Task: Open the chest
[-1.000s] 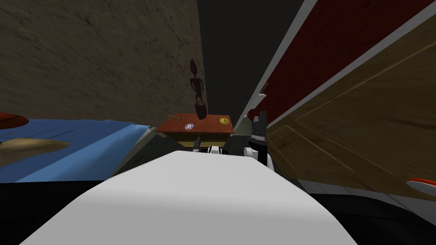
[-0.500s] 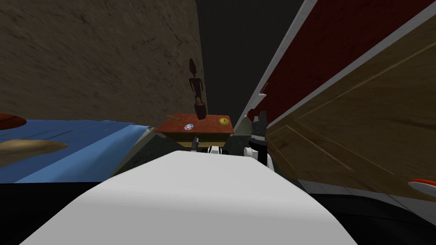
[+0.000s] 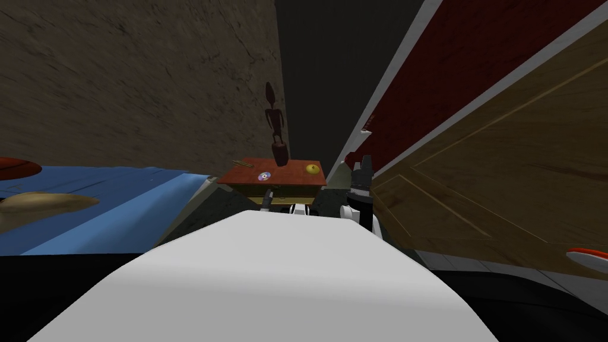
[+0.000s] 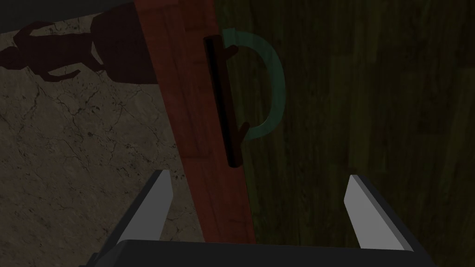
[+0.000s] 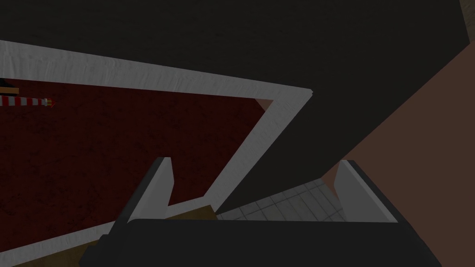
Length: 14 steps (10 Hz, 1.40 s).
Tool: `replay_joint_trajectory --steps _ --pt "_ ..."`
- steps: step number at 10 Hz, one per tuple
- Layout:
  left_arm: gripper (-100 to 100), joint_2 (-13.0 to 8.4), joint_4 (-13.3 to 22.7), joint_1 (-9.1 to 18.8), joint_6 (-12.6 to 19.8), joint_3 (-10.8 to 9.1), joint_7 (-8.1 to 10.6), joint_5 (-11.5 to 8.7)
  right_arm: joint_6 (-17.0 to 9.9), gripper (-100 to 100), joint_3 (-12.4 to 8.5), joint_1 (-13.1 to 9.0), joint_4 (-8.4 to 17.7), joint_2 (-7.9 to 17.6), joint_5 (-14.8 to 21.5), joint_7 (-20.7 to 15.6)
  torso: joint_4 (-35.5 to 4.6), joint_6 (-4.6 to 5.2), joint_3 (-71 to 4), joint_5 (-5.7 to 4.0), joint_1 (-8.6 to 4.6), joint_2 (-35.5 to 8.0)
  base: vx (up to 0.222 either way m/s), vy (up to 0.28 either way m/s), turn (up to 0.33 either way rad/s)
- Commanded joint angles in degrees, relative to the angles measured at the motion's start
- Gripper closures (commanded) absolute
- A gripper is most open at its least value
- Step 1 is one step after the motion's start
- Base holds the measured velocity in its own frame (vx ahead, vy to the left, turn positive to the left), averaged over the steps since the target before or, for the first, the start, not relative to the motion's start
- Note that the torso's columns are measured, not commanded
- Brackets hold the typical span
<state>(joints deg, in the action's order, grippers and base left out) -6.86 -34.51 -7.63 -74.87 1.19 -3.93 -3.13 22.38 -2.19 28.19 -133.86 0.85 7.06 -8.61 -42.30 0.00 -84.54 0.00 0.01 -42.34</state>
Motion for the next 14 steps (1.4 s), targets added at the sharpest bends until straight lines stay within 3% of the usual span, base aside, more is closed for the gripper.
replay_joint_trajectory --steps 1,9,11,12,14 --pt "-100 -2.2 -0.4 1.7 2.9 -0.24 -0.09 0.0 0.0 0 0.0 0.0 0.0 0.0 0.0 0.0 0.0 0.01 0.0 0.00 0.00 0.0 -0.055 0.000 0.021" --pt "-100 -1.3 -3.7 5.0 9.7 -0.65 -0.76 0.1 0.0 0 0.0 0.0 0.0 0.0 0.0 0.0 0.0 0.00 0.0 0.00 -0.01 0.0 -0.055 0.007 0.015" --pt "-100 -0.3 -4.4 5.6 10.8 -0.72 -0.90 0.1 0.0 0 0.0 0.0 0.0 0.0 0.0 0.0 0.0 0.00 0.0 -0.01 -0.04 0.1 -0.050 0.002 0.014" --pt "-100 1.8 -5.1 6.1 11.7 -0.79 -1.02 0.1 0.0 0 0.0 0.0 0.0 0.0 0.0 0.0 0.0 0.00 -0.1 0.00 -0.01 0.1 -0.037 0.005 0.011" --pt "-100 3.7 -5.4 6.3 12.2 -0.82 -1.08 0.1 0.0 0 0.0 0.0 0.0 0.0 0.0 0.0 0.0 0.00 -0.1 0.00 0.00 0.1 -0.030 0.005 0.009"
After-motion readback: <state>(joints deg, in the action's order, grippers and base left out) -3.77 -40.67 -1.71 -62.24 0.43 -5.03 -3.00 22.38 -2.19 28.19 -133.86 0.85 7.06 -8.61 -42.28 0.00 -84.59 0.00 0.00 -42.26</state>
